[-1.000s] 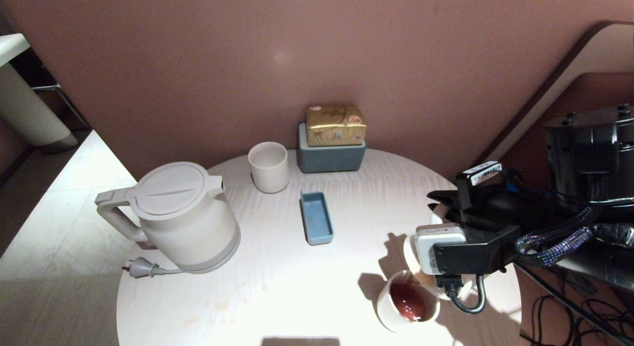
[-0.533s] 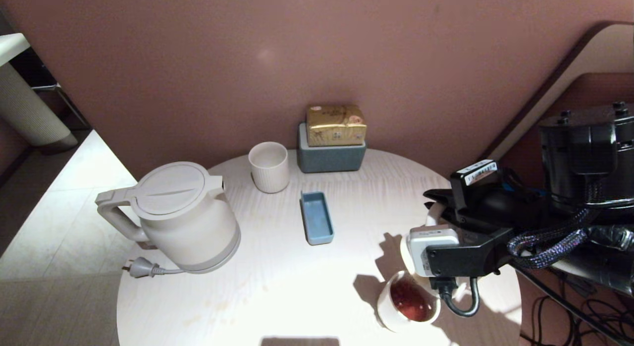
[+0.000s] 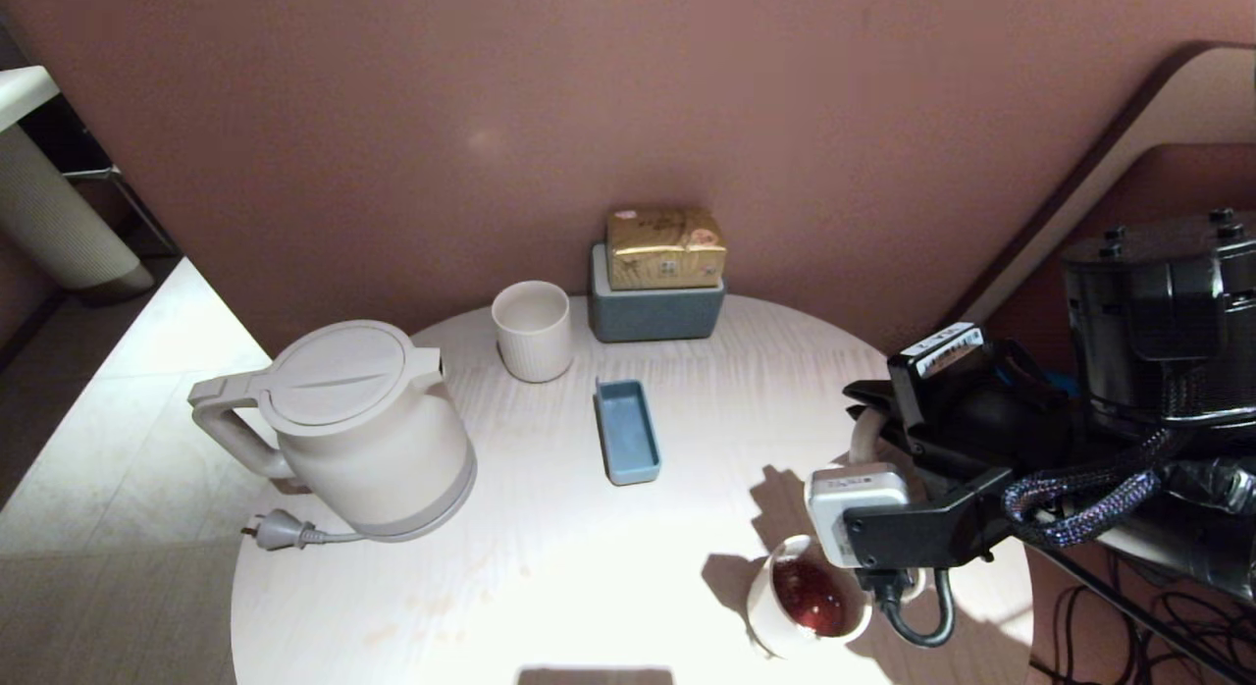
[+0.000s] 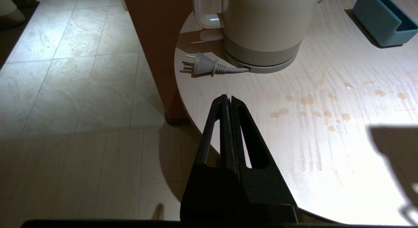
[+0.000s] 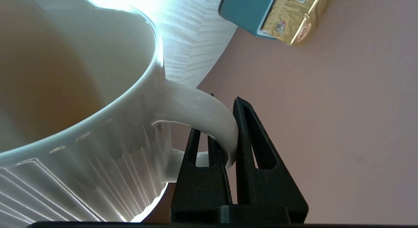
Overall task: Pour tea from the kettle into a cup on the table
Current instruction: Pour water into another cup
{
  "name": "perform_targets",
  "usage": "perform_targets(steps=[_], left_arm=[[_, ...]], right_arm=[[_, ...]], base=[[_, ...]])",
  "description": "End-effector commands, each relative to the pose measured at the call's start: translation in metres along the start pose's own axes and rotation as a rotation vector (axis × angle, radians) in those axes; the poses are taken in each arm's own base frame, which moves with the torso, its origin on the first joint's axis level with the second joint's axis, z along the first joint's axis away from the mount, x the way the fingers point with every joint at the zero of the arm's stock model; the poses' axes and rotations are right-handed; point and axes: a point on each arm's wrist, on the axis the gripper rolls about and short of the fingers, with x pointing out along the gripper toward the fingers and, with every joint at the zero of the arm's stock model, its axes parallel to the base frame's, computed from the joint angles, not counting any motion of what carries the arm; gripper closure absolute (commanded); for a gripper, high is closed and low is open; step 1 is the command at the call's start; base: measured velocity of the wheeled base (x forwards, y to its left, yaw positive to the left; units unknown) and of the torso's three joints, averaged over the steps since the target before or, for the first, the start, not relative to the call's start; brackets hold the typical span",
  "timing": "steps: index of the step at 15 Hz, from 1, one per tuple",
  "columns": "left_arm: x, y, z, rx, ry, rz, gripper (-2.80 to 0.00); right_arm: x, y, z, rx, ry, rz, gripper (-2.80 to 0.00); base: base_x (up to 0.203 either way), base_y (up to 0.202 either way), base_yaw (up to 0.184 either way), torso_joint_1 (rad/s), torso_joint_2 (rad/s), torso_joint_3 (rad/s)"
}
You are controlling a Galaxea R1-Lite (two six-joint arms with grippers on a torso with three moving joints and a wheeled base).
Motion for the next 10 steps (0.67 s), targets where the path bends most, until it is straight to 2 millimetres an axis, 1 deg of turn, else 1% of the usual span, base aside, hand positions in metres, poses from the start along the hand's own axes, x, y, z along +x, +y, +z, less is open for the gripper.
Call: perform_targets(steps=[1,10], left_arm=[[0.0,0.0,0.0,0.0,-0.001,0.0,0.0],[0.0,0.0,0.0,0.0,-0.001,0.0,0.0]], right_arm=[[-0.001,-0.001,0.002,-0.019,0.004,-0.004,0.0],[0.001,-0.001,0.019,-0.055,0.004,0.001,0.0]], base=[[0.0,0.0,0.0,0.0,0.0,0.0],[0.0,0.0,0.0,0.0,0.0,0.0]])
